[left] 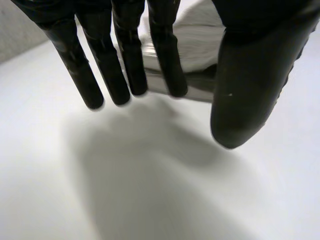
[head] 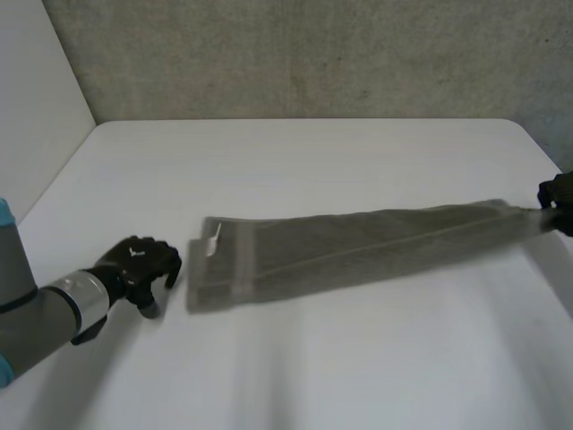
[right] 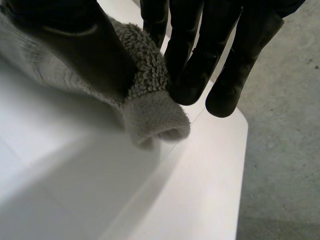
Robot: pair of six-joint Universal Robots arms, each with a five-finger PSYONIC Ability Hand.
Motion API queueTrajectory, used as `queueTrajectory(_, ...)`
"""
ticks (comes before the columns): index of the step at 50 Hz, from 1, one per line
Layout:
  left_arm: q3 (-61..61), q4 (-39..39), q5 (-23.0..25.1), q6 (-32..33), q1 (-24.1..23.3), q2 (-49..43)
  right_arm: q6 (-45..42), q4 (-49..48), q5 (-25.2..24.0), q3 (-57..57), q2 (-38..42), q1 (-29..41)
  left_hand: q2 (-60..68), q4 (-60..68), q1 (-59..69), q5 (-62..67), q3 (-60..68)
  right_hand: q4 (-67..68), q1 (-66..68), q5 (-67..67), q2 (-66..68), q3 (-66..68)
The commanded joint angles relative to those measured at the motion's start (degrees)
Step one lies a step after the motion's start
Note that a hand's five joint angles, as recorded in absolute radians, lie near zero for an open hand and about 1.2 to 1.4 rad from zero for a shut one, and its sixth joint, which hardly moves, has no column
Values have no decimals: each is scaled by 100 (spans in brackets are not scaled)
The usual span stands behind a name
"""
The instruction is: Fold the towel.
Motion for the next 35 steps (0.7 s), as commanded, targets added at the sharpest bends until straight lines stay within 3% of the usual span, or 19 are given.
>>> queueTrajectory(1, 284, -308, 43, -483, -89, 804, 80, 678, -13, -674, -57, 145, -1799, -1801, -1763, -1729, -1799, 334, 498, 392, 383, 321)
queueTrajectory(3, 494, -352, 34, -789, -97, 1136, 80, 1028, 22, -954, -188, 792, -2454, -2456, -2419, -2384, -2455, 334, 498, 392, 383, 321)
queueTrajectory(4, 495, -352, 34, -790, -97, 1138, 80, 1030, 22, -955, -189, 796, -2455, -2457, -2420, -2385, -2455, 334, 498, 392, 383, 321)
queueTrajectory(6, 670, -352, 43, -1070, -89, 1366, 80, 1196, 101, -1218, -267, 1548, -2455, -2457, -2420, -2385, -2455, 334, 498, 392, 383, 321)
queueTrajectory(9, 750, -352, 43, -1186, -89, 1428, 98, 1232, 172, -1333, -285, 1912, -2455, -2457, -2420, -2385, -2455, 334, 498, 392, 383, 321)
queueTrajectory(11, 881, -343, 34, -1361, -89, 1445, 255, 1232, 417, -1561, -303, 2786, -2455, -2457, -2420, -2385, -2455, 334, 498, 392, 383, 321)
queueTrajectory(12, 882, -343, 34, -1362, -89, 1446, 256, 1232, 418, -1562, -303, 2791, -2455, -2457, -2420, -2385, -2455, 334, 498, 392, 383, 321)
queueTrajectory(17, 961, -343, 25, -1528, -62, 1419, 572, 1171, 699, -1843, 38, 4536, -2472, -2473, -2436, -2402, -2472, 334, 498, 392, 383, 321)
queueTrajectory(20, 961, -334, 25, -1555, -62, 1393, 581, 1179, 725, -1870, 233, 4953, -2455, -2457, -2420, -2385, -2455, 334, 498, 392, 383, 321)
queueTrajectory(21, 952, -334, 25, -1572, -62, 1375, 581, 1170, 795, -1887, 416, 5301, -2471, -2473, -2436, -2402, -2472, -1126, -961, -1068, -1077, -1139)
queueTrajectory(22, 952, -334, 25, -1590, -71, 1358, 572, 1179, 865, -1896, 601, 5574, -2455, -2457, -2420, -2385, -2455, -3822, -3657, -3764, -3773, -3834)
queueTrajectory(23, 952, -334, 25, -1590, -71, 1358, 572, 1179, 866, -1896, 602, 5577, -2455, -2457, -2420, -2385, -2455, -3849, -3684, -3791, -3800, -3861)
queueTrajectory(24, 944, -326, 16, -1608, -80, 1340, 564, 1179, 953, -1887, 742, 5751, -2471, -2473, -2436, -2402, -2472, -6497, -6332, -6439, -6448, -6510)
queueTrajectory(31, 917, -299, 25, -1704, -176, 1147, 599, 1170, 1332, -1826, 743, 5682, -2472, -2473, -2436, -2402, -2472, -6666, -6502, -6608, -6617, -6679)
queueTrajectory(35, 1031, -291, 43, -1713, -430, 867, 660, 1170, 1341, -1651, 410, 5149, -2455, -2457, -2420, -2385, -2455, -6666, -6502, -6608, -6617, -6679)
